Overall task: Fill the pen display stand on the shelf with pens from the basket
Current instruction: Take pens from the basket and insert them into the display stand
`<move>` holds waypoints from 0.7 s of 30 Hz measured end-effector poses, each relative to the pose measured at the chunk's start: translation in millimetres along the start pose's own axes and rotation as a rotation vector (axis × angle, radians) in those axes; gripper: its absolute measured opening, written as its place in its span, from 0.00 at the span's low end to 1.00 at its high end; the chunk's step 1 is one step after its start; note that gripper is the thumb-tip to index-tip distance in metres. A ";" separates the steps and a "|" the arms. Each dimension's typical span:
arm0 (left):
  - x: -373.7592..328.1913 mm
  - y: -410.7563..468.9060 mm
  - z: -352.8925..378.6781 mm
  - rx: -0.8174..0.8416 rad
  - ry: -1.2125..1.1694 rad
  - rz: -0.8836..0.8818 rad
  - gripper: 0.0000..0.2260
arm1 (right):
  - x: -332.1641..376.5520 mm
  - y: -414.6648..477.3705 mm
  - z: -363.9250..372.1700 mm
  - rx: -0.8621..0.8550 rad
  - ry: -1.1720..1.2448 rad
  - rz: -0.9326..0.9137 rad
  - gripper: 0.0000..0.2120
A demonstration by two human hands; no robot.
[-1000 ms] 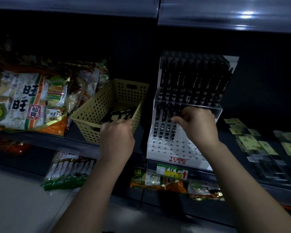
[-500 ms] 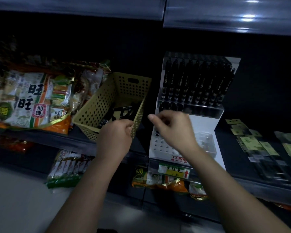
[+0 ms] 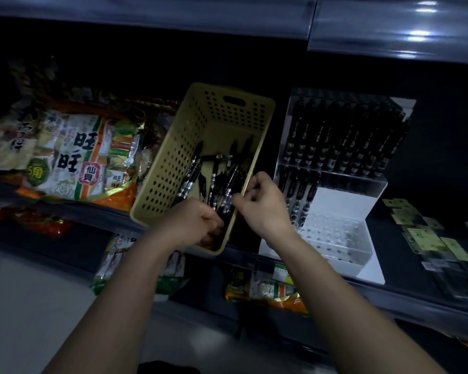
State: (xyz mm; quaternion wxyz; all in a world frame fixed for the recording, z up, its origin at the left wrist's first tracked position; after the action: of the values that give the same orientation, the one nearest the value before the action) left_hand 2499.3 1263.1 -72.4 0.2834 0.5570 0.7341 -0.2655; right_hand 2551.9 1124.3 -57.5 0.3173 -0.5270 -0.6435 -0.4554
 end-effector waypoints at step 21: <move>6.7 71.5 40.5 -0.060 -0.428 -0.255 0.20 | 6.4 0.1 0.0 0.118 0.070 -0.049 0.13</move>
State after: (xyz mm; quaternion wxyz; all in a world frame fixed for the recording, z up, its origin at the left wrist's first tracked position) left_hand 2572.0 1256.0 -110.8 0.4129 0.3824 0.7293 -0.3892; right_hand 2550.4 1126.7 -51.8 0.3590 -0.4754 -0.6704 -0.4424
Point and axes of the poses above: each hand's wrist, its own y-axis towards the middle knuckle, its own z-axis out of the palm, x = y × z, the point moved 7 cm from there along y, towards the middle knuckle, and after that the axes turned 10 degrees about -x, right-handed, at the moved point
